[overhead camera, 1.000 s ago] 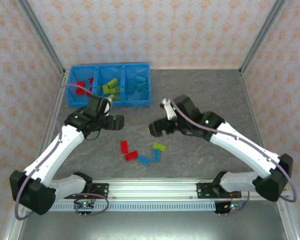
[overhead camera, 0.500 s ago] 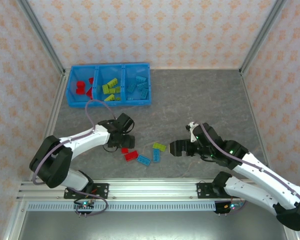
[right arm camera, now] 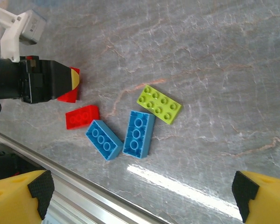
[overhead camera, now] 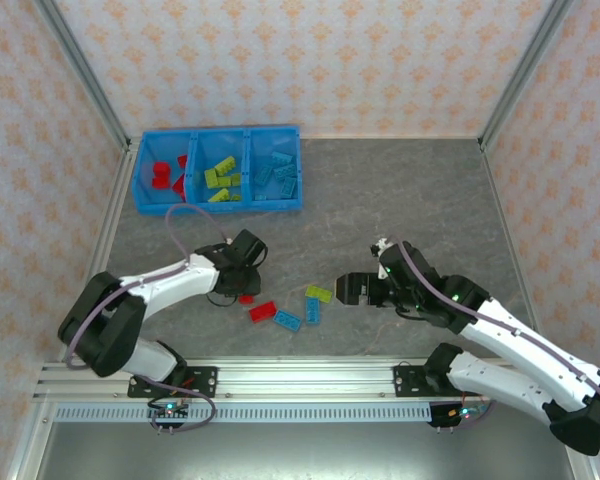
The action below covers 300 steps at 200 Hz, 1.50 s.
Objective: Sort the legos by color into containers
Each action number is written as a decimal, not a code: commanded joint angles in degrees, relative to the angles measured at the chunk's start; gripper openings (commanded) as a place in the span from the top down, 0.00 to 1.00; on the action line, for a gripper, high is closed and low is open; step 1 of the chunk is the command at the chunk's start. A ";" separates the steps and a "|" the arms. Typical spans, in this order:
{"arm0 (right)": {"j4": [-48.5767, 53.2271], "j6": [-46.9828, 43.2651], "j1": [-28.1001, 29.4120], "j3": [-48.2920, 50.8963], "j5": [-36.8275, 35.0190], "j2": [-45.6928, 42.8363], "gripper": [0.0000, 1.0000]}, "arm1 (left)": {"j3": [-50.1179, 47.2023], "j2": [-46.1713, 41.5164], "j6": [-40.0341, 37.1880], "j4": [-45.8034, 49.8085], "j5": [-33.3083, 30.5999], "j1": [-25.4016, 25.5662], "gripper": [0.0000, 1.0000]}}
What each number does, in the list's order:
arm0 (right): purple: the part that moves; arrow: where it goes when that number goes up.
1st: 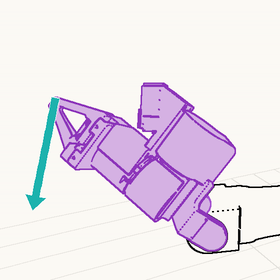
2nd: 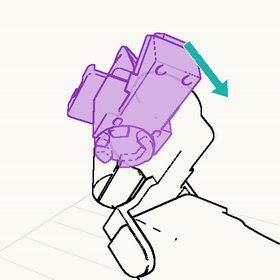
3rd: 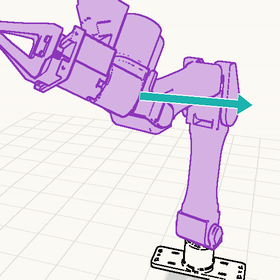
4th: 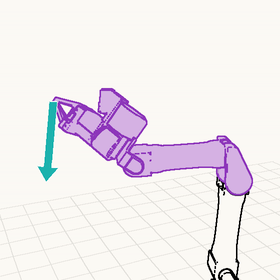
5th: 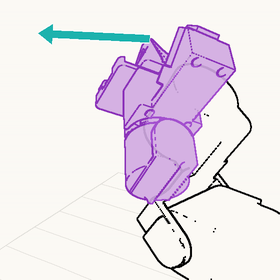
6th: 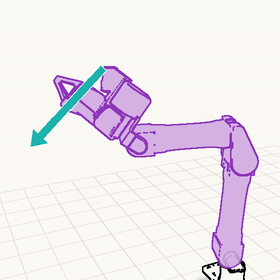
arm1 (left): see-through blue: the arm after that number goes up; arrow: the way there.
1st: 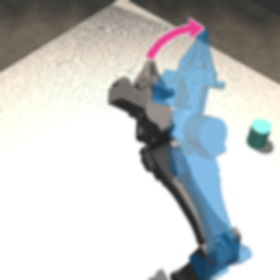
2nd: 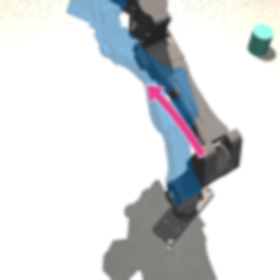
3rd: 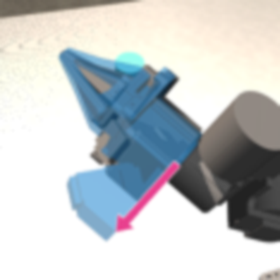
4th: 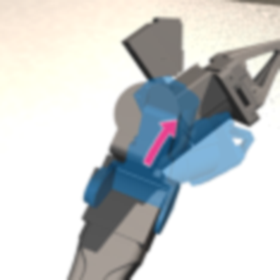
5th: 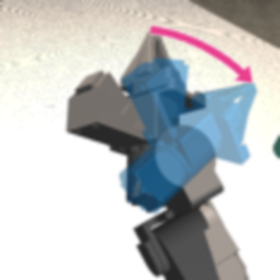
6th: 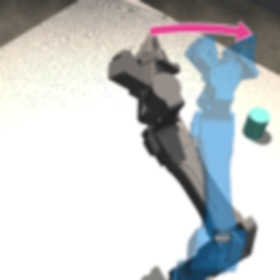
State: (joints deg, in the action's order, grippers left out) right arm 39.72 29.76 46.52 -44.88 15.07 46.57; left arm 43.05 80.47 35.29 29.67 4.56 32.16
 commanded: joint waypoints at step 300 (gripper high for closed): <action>-5.08 4.64 0.50 -1.16 -12.50 8.54 0.01 | 26.35 -6.68 -3.41 -6.80 2.02 -20.42 0.36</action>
State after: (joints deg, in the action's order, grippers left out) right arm 37.08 36.25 46.59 -45.32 4.19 50.87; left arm 74.41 81.38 35.00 25.69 9.02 3.92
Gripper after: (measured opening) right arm 0.993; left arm 0.644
